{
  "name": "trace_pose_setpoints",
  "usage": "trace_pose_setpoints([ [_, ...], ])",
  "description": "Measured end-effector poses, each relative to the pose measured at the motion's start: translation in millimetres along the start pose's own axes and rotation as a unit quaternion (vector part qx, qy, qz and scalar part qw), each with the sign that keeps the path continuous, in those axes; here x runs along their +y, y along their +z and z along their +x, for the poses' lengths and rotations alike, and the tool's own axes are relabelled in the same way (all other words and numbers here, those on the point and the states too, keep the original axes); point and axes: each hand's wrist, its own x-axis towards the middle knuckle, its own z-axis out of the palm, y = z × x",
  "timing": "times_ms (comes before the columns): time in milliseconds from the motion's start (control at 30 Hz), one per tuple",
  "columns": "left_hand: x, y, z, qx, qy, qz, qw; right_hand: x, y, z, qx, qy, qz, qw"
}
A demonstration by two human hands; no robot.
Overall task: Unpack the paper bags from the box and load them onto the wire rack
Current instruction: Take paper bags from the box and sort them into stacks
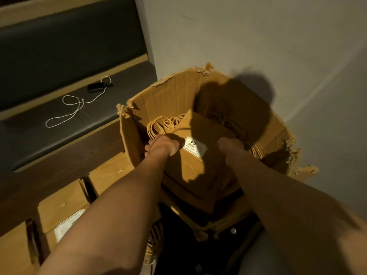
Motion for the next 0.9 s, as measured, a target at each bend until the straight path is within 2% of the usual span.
trace_pose_setpoints([
  [133,4.9,17.2,23.0,-0.033,-0.026,0.050,0.998,25.1,-3.9,34.1,-0.025,0.046,-0.023,0.998],
  [267,-16.7,57.7,105.3,-0.066,-0.036,0.091,0.993,58.2,4.4,99.5,-0.007,0.032,-0.024,0.999],
  [333,-12.2,45.7,83.6,-0.051,-0.053,0.091,0.993,60.2,7.7,108.0,0.008,0.035,0.019,0.999],
  [400,-3.8,28.2,50.9,-0.032,-0.056,0.081,0.995,49.8,8.7,79.4,0.014,0.036,0.055,0.998],
  [533,-1.7,21.2,45.6,0.015,-0.090,-0.011,0.996,38.6,11.5,47.7,-0.008,0.025,0.099,0.995],
  [600,-4.7,16.1,45.2,0.007,-0.101,-0.059,0.993,32.3,11.1,43.3,-0.043,0.011,0.129,0.991],
  [733,-13.7,9.3,43.6,0.004,-0.063,-0.164,0.984,22.0,9.1,23.0,-0.138,0.009,0.184,0.973],
  [900,-16.8,-6.0,31.2,-0.012,0.001,-0.266,0.964,0.9,-12.2,-2.9,-0.142,-0.047,0.204,0.967],
])
